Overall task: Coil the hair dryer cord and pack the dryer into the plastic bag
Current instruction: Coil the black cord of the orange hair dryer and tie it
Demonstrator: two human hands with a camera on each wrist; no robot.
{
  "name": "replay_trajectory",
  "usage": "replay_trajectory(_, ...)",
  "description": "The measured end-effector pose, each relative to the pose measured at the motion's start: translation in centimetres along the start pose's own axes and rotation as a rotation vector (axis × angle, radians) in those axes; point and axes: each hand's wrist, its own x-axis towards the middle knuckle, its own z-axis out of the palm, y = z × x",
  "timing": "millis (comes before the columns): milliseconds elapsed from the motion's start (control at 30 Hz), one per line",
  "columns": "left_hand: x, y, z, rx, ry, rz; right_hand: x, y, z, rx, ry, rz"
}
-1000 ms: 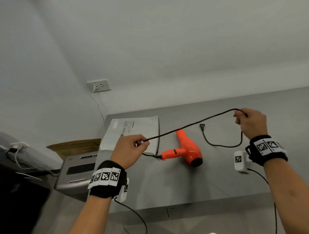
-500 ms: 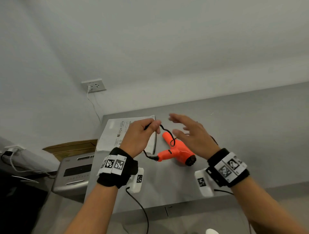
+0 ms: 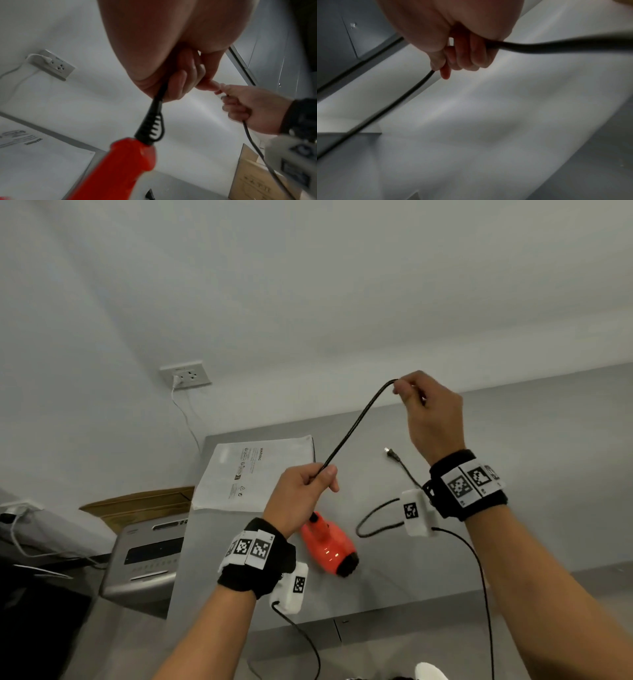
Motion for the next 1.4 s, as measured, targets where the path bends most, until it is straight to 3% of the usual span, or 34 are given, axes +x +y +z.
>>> replay_trajectory(67, 0.2, 0.2, 0.1, -0.092, 0.014, -0.005, -0.3, 1.7, 0.1, -0.108, -0.012, 0.040)
replay_trajectory(133, 0.3, 0.3, 0.2, -0.202, 0.031, -0.022, -1.7, 3.3, 0.9, -0.300, -0.133, 0.078)
replay_trajectory(267, -0.1, 0.0, 0.3, -0.397, 0.009, -0.055, -7.1, 4.7, 3.6, -0.620, -0.607, 0.069)
replay_trajectory(367, -0.8, -0.2, 0.2, -0.442, -0.003, -0.043, -12.1, 3.8, 5.2, -0.663, -0.933, -0.085)
replay_trajectory(433, -1.1, -0.1, 0.0, -0.487, -0.001, -0.058, -14.3, 2.6, 5.5, -0.640, -1.048, -0.171)
replay_trajectory(600, -1.0, 0.0, 0.3, -0.525, -0.030, -0.081, -14.2, -0.4, 3.7, -0.617, -1.082, -0.327)
replay_trajectory(767, -0.9, 0.1, 1.4, -0.223, -0.065, -0.039, -9.1, -3.9, 0.6, -0.562, -0.954, -0.534)
replay_trajectory(933, -1.2, 1.6, 1.8, -0.218, -0.140, -0.023, -4.5, -3.6, -1.1, -0.516, -0.765, -0.408)
replay_trajectory(1200, -0.9, 1.4, 2.2, -0.123, -0.139, 0.019, -3.4, -3.0, -0.3, -0.470, -0.978, -0.311)
replay_trajectory(1400, -1.1, 1.2, 1.2, -0.183, -0.168, -0.058, -3.3, -2.6, -0.4, -0.429, -0.946, -0.387)
